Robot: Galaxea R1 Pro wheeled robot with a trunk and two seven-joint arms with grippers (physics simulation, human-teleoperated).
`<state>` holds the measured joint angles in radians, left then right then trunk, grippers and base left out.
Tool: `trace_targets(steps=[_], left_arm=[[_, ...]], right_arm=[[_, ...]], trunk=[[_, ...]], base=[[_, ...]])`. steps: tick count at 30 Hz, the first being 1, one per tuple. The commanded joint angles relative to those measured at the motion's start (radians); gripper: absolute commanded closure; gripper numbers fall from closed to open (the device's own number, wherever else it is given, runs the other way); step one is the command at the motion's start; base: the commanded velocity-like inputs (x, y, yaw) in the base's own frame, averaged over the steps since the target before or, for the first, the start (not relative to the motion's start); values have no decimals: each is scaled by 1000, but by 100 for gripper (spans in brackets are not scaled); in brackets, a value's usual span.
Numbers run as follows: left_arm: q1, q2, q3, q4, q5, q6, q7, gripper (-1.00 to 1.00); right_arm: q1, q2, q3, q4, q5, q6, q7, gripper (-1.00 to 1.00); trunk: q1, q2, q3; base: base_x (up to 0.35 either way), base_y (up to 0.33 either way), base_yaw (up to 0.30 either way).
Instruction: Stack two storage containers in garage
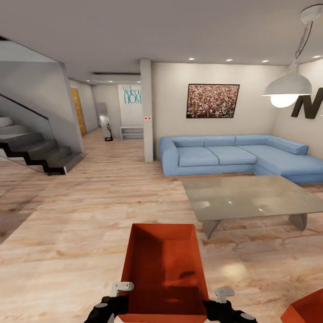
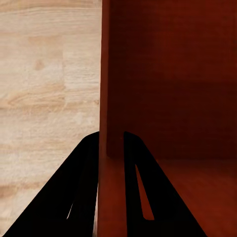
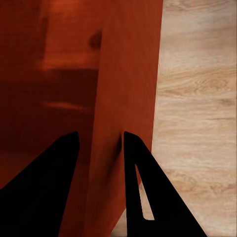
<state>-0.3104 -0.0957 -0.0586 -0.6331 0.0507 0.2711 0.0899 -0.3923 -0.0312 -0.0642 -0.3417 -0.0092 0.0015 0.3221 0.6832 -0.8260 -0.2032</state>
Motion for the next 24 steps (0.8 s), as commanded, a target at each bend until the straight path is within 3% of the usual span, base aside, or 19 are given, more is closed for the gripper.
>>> trace_targets(steps=[1,20,24], left_arm=[[-1,7,7,-4,-9,6,11,100],[-1,7,7,-5,-9,6,11,100],[-1,7,6,-5,-9,7,11,100]], right_arm=[[0,-3,-3,1,2,0,8,100],[0,-3,-3,1,2,0,7,100],[0,-3,-3,1,3,0,8,100]], trunk=[[1,-1,-1],[1,-1,-1],[1,-1,-1]], base=[[258,182,0],[258,182,0],[258,182,134]])
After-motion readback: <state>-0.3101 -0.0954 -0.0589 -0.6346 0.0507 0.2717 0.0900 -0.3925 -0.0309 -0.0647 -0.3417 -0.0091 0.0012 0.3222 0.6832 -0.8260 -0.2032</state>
